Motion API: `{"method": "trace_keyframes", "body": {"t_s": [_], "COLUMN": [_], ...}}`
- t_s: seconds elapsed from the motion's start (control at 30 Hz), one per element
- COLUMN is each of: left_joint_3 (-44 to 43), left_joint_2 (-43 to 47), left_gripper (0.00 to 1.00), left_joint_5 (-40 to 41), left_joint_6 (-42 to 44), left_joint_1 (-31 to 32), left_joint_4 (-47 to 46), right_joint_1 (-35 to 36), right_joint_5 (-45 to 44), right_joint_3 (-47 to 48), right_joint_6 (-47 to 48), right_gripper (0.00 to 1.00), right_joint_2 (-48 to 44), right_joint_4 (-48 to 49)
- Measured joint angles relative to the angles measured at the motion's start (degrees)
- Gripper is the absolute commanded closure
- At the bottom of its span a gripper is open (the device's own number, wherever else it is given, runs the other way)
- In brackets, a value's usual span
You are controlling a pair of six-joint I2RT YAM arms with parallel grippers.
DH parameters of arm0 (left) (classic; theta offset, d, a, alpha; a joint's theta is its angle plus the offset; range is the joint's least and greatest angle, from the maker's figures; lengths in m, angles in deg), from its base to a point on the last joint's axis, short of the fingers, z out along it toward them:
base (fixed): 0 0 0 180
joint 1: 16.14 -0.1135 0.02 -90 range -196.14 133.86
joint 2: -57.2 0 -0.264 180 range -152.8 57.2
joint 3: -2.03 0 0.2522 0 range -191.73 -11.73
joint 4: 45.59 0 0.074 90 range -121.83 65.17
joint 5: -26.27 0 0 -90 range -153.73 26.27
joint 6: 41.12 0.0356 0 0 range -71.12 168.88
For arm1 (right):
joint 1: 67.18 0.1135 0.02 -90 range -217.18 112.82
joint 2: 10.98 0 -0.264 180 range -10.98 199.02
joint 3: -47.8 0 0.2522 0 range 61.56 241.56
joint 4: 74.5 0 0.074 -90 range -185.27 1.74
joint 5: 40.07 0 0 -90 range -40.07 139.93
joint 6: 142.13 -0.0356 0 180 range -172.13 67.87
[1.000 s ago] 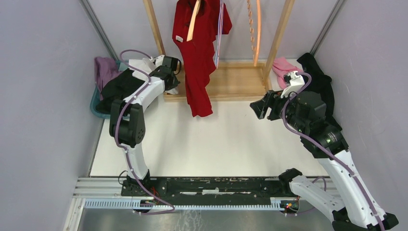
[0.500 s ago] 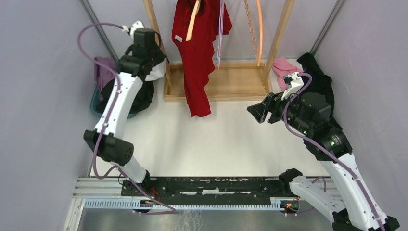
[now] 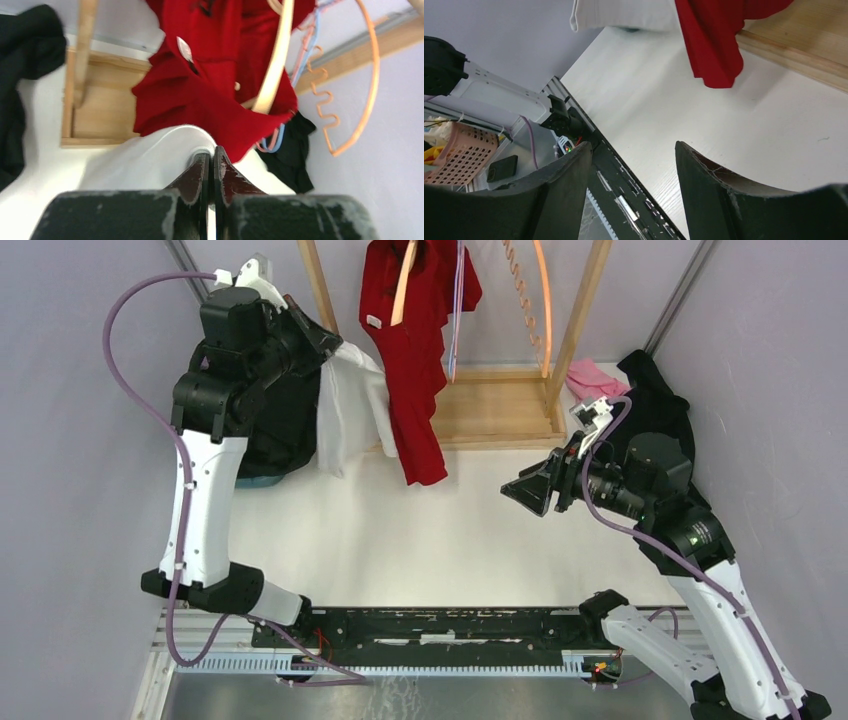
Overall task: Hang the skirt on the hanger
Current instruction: Pick up the skirt from the bin.
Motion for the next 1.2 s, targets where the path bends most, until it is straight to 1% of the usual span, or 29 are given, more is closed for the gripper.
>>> {"method": "trace_keyframes", "body": {"t_s": [0.07,0.2,0.33,0.53,0.67,0.83,0.9,1.0,1.13,1.2], "left_joint_3": [0.63,4.90,8.74,14.38,17.77,19.78,20.11,20.85,21.18,21.18], "left_joint_2": [1.11,5.73,10.29,15.45,16.83,16.92,16.92,16.94,16.94,16.94], "left_gripper": [0.97,0.97,0.97,0.97,0.96,0.97,0.96,0.97,0.96,0.96], "left_joint_5": [-3.69,-10.71,-15.72,-23.71,-28.87,-32.30,-33.31,-34.69,-35.87,-36.30], "left_joint_6": [-0.57,-2.84,-4.57,-7.67,-9.99,-12.11,-13.03,-14.36,-15.65,-16.31], "left_joint_1": [0.00,0.00,0.00,0.00,0.02,0.04,0.04,0.04,0.04,0.04], "left_joint_4": [-0.13,-1.29,-2.91,-7.65,-10.88,-13.51,-14.51,-16.57,-18.18,-19.08], "right_joint_1": [0.00,0.00,0.02,0.02,0.02,0.76,1.99,5.81,12.41,14.64], "right_joint_5": [2.12,6.01,7.56,8.02,7.28,7.41,7.41,6.10,1.73,-0.92], "right_joint_3": [-0.07,-1.97,-4.39,-9.68,-11.78,-14.08,-14.82,-14.93,-14.93,-14.99], "right_joint_6": [0.20,1.01,1.33,1.40,1.40,1.40,1.46,2.67,5.64,6.93], "right_gripper": [0.32,0.32,0.32,0.32,0.32,0.32,0.32,0.33,0.34,0.34], "right_joint_2": [-0.24,-0.63,-0.68,-0.28,-0.20,0.22,0.96,2.75,5.90,7.39], "right_joint_4": [0.46,2.75,4.87,7.74,8.55,12.57,14.16,15.63,17.16,17.81]}}
